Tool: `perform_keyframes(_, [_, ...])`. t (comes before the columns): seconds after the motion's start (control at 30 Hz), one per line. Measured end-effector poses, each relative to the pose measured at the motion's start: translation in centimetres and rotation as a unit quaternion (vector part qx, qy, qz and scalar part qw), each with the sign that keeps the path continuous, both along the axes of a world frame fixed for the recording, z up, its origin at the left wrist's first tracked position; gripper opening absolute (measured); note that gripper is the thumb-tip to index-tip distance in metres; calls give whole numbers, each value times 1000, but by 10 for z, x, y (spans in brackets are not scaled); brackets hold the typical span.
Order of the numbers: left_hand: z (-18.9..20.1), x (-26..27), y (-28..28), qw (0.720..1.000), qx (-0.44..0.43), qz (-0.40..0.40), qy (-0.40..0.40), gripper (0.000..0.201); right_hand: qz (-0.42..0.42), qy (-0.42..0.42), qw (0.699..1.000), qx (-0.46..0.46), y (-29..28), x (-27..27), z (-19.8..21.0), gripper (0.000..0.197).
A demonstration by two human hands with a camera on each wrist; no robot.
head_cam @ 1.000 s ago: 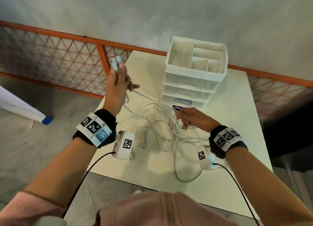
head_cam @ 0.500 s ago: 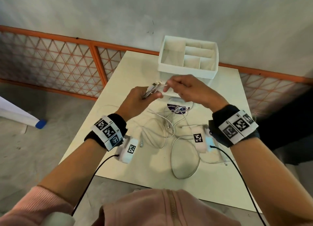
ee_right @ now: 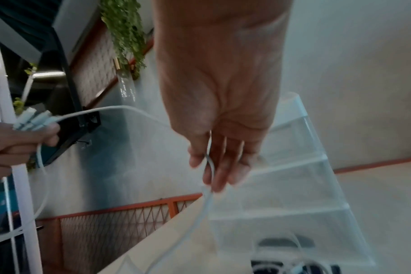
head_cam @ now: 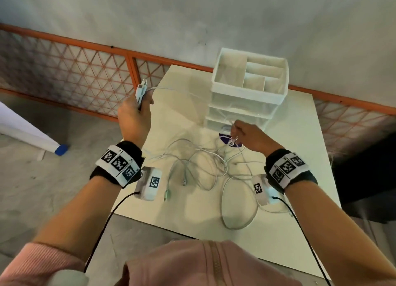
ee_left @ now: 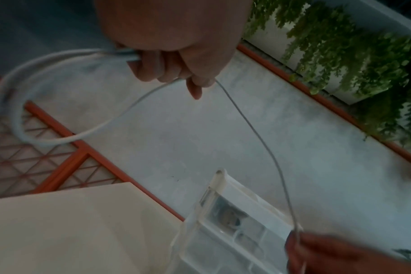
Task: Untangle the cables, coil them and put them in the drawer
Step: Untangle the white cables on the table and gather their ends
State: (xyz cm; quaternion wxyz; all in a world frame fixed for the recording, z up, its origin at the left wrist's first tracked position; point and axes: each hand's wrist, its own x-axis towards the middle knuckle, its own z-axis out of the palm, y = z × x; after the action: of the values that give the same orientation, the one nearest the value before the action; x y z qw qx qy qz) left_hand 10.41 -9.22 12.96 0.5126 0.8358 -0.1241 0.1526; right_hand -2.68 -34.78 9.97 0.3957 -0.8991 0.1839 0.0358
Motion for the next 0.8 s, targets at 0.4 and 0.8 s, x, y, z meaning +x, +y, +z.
perform_keyframes(0.4, [-17,6,12,996,49,19,73,43,4,-320,945,-61,32,37,94,18])
perform_keyframes(0.8, [-18,-10,-17,957,108,-265,-44,23,134,-185,974,2,68,50,45,14])
